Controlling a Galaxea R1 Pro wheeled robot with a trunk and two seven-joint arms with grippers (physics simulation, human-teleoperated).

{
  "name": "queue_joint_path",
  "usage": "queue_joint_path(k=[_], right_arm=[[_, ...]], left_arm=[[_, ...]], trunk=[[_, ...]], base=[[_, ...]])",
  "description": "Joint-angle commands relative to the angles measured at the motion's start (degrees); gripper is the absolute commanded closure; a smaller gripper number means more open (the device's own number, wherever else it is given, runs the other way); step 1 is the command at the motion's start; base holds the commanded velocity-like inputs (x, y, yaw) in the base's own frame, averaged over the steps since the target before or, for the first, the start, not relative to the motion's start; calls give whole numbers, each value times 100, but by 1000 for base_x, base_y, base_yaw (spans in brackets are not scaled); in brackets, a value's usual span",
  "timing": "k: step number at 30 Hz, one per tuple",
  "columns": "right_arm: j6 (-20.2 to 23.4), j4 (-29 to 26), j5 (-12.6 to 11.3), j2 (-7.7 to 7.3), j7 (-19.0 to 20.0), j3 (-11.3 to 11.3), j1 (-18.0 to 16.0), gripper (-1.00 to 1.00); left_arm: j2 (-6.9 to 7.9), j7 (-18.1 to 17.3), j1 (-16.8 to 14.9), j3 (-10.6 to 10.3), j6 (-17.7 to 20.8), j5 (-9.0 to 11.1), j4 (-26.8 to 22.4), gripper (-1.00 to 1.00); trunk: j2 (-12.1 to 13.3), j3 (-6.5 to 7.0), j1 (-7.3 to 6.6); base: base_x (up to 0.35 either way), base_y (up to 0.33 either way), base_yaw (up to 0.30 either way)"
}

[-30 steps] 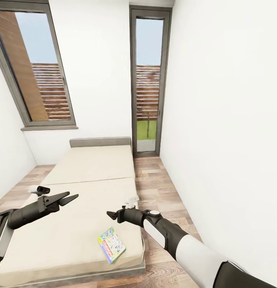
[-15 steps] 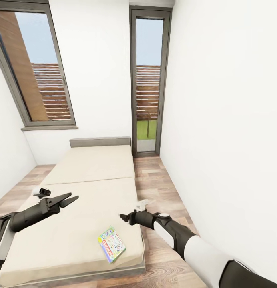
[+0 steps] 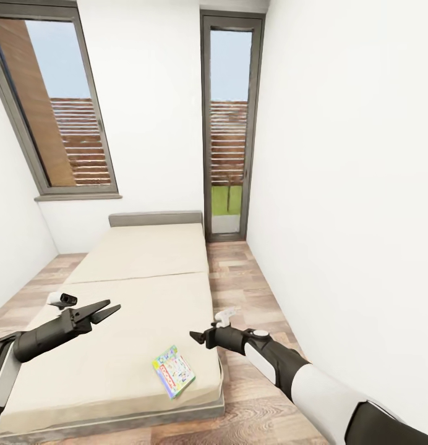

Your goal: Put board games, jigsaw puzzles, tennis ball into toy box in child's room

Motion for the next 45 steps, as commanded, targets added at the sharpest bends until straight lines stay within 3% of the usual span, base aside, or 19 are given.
queue_joint_path(k=[1, 45], right_arm=[[25, 0, -60, -2, 7, 23, -8, -100], [35, -17, -69, -1, 10, 15, -11, -100]], left_arm=[[1, -14, -4, 1, 60, 4, -2, -100], [1, 18, -3, 1, 60, 4, 7, -100]], trunk=[[-13, -13, 3], [-13, -13, 3]], base=[[-58, 0, 0], [-66, 34, 0]])
